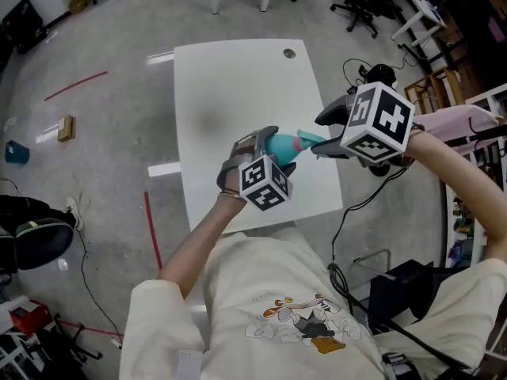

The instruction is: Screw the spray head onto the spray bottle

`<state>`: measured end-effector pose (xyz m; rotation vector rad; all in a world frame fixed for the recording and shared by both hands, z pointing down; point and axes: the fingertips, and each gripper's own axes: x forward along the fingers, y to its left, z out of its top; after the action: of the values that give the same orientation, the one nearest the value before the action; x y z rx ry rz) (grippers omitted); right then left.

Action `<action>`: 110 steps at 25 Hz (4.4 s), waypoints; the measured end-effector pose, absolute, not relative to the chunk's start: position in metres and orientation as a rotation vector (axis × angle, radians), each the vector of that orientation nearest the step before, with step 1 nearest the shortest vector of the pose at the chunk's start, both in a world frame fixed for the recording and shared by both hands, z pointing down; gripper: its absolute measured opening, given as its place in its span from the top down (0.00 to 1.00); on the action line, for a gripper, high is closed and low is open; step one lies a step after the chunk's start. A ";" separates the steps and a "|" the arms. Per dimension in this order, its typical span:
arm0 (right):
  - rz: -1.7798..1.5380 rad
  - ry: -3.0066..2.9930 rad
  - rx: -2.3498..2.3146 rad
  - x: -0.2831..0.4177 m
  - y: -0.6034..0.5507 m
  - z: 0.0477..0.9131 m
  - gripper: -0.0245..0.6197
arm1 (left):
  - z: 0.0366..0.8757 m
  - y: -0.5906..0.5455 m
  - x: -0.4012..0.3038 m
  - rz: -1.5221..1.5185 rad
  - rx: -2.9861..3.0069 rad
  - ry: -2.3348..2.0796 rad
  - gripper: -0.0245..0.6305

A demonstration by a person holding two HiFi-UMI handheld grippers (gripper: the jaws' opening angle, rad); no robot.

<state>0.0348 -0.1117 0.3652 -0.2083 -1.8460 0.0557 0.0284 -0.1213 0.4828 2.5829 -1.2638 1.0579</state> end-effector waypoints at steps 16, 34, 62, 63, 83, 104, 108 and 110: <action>-1.008 -1.619 -0.816 0.031 -0.106 0.364 0.62 | 0.477 -0.085 0.064 0.657 2.901 0.009 0.33; -0.992 -1.537 -1.058 0.036 -0.060 0.420 0.75 | 0.504 -0.057 0.071 0.854 2.897 0.245 0.33; -0.503 -1.613 -0.779 0.057 -0.075 0.433 0.75 | 0.514 -0.086 0.099 0.890 2.804 -0.362 0.33; -0.509 -1.607 -0.783 0.056 -0.074 0.433 0.75 | 0.514 -0.086 0.099 0.885 2.805 -0.366 0.33; -0.375 -1.923 -0.223 0.050 -0.144 0.458 0.62 | 0.595 -0.145 0.031 0.655 2.576 -1.292 0.33; 0.241 -2.047 0.501 0.066 -0.133 0.659 0.63 | 0.710 -0.170 0.016 0.621 2.449 -1.473 0.33; 0.275 -2.041 0.513 0.065 -0.127 0.667 0.63 | 0.718 -0.170 0.017 0.604 2.413 -1.401 0.33; 0.292 -2.045 0.514 0.064 -0.125 0.668 0.63 | 0.719 -0.167 0.020 0.632 2.427 -1.359 0.32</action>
<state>0.0641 -0.1250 0.6677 0.5145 -2.0450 0.2923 0.0203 -0.1668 0.7189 2.4272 -1.3588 0.6315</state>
